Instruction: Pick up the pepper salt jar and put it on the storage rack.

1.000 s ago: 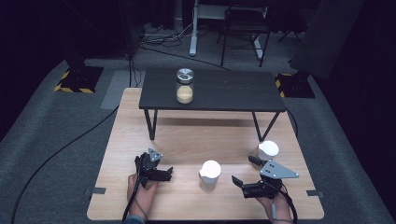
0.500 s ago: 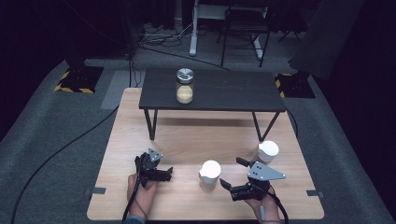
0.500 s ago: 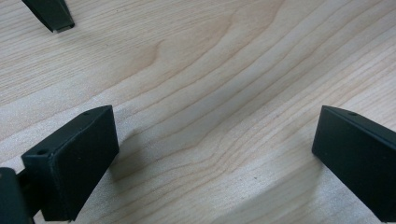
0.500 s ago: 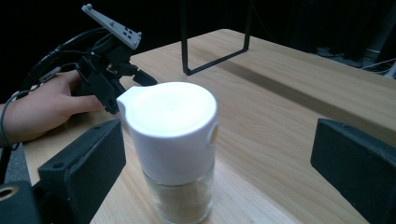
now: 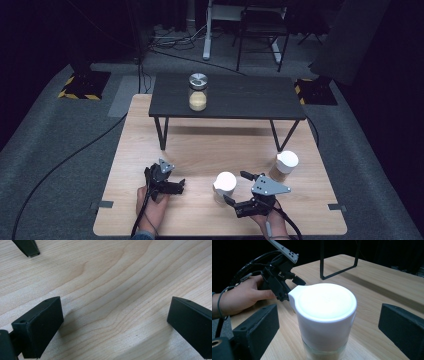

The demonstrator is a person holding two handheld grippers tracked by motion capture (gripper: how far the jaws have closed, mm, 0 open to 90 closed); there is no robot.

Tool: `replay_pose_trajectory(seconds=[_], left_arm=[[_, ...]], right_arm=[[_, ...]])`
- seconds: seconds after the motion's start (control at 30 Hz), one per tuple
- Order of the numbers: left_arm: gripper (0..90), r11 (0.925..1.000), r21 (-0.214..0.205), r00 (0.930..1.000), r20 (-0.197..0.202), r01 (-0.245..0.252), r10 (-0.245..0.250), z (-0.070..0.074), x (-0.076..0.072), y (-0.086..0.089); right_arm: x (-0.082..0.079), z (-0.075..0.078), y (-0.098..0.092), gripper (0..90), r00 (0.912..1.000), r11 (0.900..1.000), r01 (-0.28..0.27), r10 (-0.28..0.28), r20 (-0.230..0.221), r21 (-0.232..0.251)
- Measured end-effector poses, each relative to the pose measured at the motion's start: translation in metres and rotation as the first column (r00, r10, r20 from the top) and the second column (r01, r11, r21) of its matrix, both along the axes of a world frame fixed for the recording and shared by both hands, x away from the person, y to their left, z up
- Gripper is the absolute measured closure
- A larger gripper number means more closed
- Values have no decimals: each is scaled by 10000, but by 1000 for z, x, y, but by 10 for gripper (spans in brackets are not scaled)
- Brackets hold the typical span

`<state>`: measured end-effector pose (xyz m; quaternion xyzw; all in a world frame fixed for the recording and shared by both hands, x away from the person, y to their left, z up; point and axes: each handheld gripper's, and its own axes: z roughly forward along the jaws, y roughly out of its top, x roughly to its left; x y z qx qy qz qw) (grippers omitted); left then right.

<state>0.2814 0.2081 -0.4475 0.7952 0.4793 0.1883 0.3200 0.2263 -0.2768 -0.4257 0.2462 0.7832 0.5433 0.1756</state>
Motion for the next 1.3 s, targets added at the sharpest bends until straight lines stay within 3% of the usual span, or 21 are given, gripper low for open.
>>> replay_pose_trajectory(seconds=[0.37,0.87,1.03,1.3], left_arm=[[4,10000,4,10000,2,3,-3,0,0,0],[4,10000,3,10000,1,3,-3,0,0,0],[4,10000,1,10000,1,1,-1,0,0,0],[4,10000,-3,10000,2,-3,3,0,0,0]], right_arm=[[6,-20,10,94,9998,10000,-35,35,-176,-9],[17,-45,21,200,9983,9991,-195,174,-553,-383],[15,-50,21,281,9993,9991,-34,18,-375,-427],[13,-53,19,297,9999,9991,-58,52,-124,-426]])
